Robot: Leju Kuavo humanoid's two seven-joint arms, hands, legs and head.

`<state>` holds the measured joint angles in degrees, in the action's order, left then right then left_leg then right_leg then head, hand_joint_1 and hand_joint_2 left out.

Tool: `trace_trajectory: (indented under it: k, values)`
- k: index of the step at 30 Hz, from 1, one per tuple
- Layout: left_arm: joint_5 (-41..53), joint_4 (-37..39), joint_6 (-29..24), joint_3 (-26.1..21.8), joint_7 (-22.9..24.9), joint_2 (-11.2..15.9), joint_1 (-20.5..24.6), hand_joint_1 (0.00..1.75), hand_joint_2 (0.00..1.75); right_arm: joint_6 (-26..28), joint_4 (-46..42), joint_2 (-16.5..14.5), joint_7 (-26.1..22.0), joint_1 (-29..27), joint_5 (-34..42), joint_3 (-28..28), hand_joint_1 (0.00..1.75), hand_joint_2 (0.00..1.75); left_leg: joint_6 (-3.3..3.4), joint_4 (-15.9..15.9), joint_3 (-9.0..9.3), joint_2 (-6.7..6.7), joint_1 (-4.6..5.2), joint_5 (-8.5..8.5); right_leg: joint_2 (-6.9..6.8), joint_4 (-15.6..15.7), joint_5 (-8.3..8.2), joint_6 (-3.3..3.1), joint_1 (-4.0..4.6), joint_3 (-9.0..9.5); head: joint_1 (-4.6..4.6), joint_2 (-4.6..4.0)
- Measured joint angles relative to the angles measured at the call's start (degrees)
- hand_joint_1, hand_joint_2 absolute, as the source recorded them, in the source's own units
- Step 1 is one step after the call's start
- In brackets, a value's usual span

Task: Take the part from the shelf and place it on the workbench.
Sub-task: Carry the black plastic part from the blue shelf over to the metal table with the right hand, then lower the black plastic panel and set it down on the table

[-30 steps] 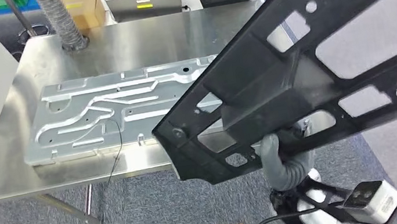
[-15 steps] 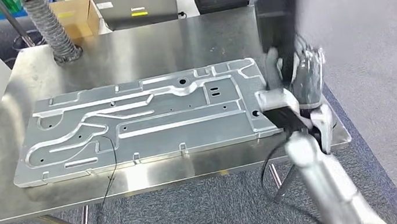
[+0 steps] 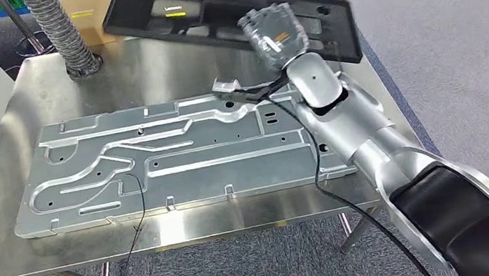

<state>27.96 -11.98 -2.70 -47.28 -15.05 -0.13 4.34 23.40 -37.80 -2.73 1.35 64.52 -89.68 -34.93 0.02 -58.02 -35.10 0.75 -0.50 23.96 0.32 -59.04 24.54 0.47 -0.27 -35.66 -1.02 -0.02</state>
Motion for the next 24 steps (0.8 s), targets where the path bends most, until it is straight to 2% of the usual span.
trace_trajectory:
  k: [2, 4, 5, 7, 8, 9, 10, 12, 13, 14, 15, 17, 19, 21, 23, 24]
  values:
    - [0.4, 0.0, -0.1, -0.1, -0.2, 0.0, 0.1, 0.0, 1.75, 0.2, 3.8, -2.7, -2.9, 0.5, 0.3, -4.1, 1.75, 1.75, -0.69, 0.1, -0.04, 0.04, -0.14, 0.17, -0.04, 0.7, 0.43, -0.89, 0.2, 0.45, -0.01, 0.01]
    - [0.9, 0.0, -0.3, -0.1, -0.5, 0.0, 0.0, 0.0, 1.75, 1.0, 6.5, -4.9, -6.0, 0.5, 1.3, -6.6, 1.75, 1.75, -1.34, -1.4, -0.57, -0.13, -0.25, 1.32, -0.16, 1.2, 0.42, -1.72, 0.13, 0.99, -0.01, 0.01]
    - [1.3, 0.0, -0.4, -0.1, -0.6, 0.0, 0.0, 0.0, 1.75, 1.8, 7.5, -5.9, -7.5, 0.4, 2.1, -7.3, 1.75, 1.75, -1.58, -3.8, -1.65, -0.24, -0.28, 2.59, -0.24, 1.5, 0.44, -2.07, 0.07, 1.27, -0.01, 0.01]
    - [1.9, 0.0, -1.0, -0.1, -1.0, 0.0, 0.0, 0.0, 1.75, 3.5, 9.3, -7.5, -10.7, -0.4, 4.5, -8.2, 1.75, 1.75, -1.9, -11.6, -5.39, -0.37, -0.3, 5.67, -0.31, 1.5, 0.67, -2.6, 0.27, 1.6, -0.01, 0.0]
    - [2.3, 0.0, -1.3, -0.1, -1.2, 0.0, 0.0, 0.0, 1.75, 3.9, 10.1, -8.2, -12.3, -1.1, 6.2, -8.4, 1.75, 1.75, -1.96, -15.0, -7.26, -0.38, -0.31, 6.55, -0.28, 1.5, 0.8, -2.71, 0.38, 1.79, -0.01, -0.01]
    - [2.6, 0.0, -1.6, -0.1, -1.5, 0.0, 0.0, 0.0, 1.75, 4.0, 10.7, -8.7, -13.7, -1.9, 7.7, -8.5, 1.75, 1.75, -1.96, -16.6, -8.35, -0.39, -0.31, 6.48, -0.23, 1.5, 0.97, -2.78, 0.5, 2.02, -0.01, 0.0]
    - [2.8, 0.0, -1.7, -0.1, -1.7, 0.0, 0.0, 0.0, 1.75, 3.6, 11.3, -9.3, -14.7, -2.7, 9.1, -8.5, 1.75, 1.75, -1.87, -15.9, -8.28, -0.39, -0.3, 5.26, -0.17, 1.5, 1.17, -2.78, 0.58, 2.31, -0.01, 0.0]
    - [3.1, 0.0, -1.7, -0.1, -2.1, 0.1, 0.0, 0.0, 1.75, 2.3, 12.3, -10.1, -15.8, -3.7, 10.9, -8.6, 1.75, 1.75, -1.48, -8.7, -5.26, -0.4, -0.28, 0.96, -0.07, 1.4, 1.68, -2.62, 0.69, 2.94, -0.01, 0.0]
    - [3.2, 0.0, -1.6, -0.1, -2.3, 0.1, 0.1, 0.0, 1.75, 1.7, 12.7, -10.5, -16.1, -4.0, 11.4, -8.6, 1.75, 1.75, -1.25, -4.6, -3.37, -0.39, -0.19, -0.58, 0.0, 1.3, 1.94, -2.44, 0.83, 3.07, -0.01, -0.01]
    - [3.3, 0.0, -1.5, -0.1, -2.4, 0.1, 0.1, 0.0, 1.75, 1.3, 13.0, -10.8, -16.3, -4.2, 11.7, -8.6, 1.75, 1.75, -1.01, -1.9, -2.07, -0.38, -0.1, -1.37, 0.07, 1.2, 2.1, -2.24, 0.94, 3.06, -0.01, 0.0]
    - [3.3, 0.0, -1.4, -0.1, -2.5, 0.1, 0.2, 0.0, 1.75, 1.0, 13.3, -11.0, -16.3, -4.4, 11.9, -8.6, 1.75, 1.75, -0.8, -0.5, -1.43, -0.36, -0.02, -1.43, 0.12, 1.1, 2.21, -2.0, 1.04, 2.96, -0.01, 0.0]
    - [3.4, 0.0, -1.1, -0.1, -2.6, 0.1, 0.2, 0.0, 1.75, -0.6, 13.9, -11.3, -16.2, -4.7, 12.2, -8.6, 0.87, 0.87, -0.32, -0.1, -1.27, -0.33, -0.03, -1.08, 0.17, 1.1, 2.36, -1.48, 1.15, 2.84, -0.01, 0.01]
    - [3.6, 0.0, -0.6, -0.1, -2.9, 0.1, 0.2, 0.0, 1.75, -3.7, 14.4, -11.6, -14.9, -4.9, 12.7, -8.6, 0.0, 0.0, 0.22, 0.3, -1.04, -0.34, -0.26, -1.12, 0.11, -0.1, 3.39, -0.81, 1.09, 2.47, 0.0, 0.0]
    - [3.8, 0.0, -0.1, -0.1, -3.3, 0.0, 0.3, 0.0, 1.75, -8.0, 15.2, -11.8, -12.6, -5.0, 13.7, -8.6, 0.0, 0.0, 0.66, 0.5, -0.85, -0.38, -0.39, -1.11, 0.04, -5.6, 6.43, -0.16, 0.84, -0.14, -0.01, -0.01]
    - [4.1, 0.0, 0.1, -0.1, -3.5, 0.0, 0.3, 0.0, 1.75, -13.1, 16.1, -11.9, -9.7, -5.5, 14.8, -8.6, 0.0, 0.0, 0.86, 0.4, -0.83, -0.39, -0.39, -1.02, 0.01, -13.5, 9.53, 0.23, 0.52, -4.33, -0.01, -0.01]
    - [4.2, 0.0, 0.1, -0.1, -3.6, 0.0, 0.3, 0.0, 1.75, -15.7, 16.6, -11.9, -8.3, -5.9, 15.1, -8.6, 0.0, 0.0, 0.88, 0.4, -0.79, -0.39, -0.39, -0.98, 0.0, -15.8, 9.78, 0.34, 0.37, -5.7, -0.01, -0.01]
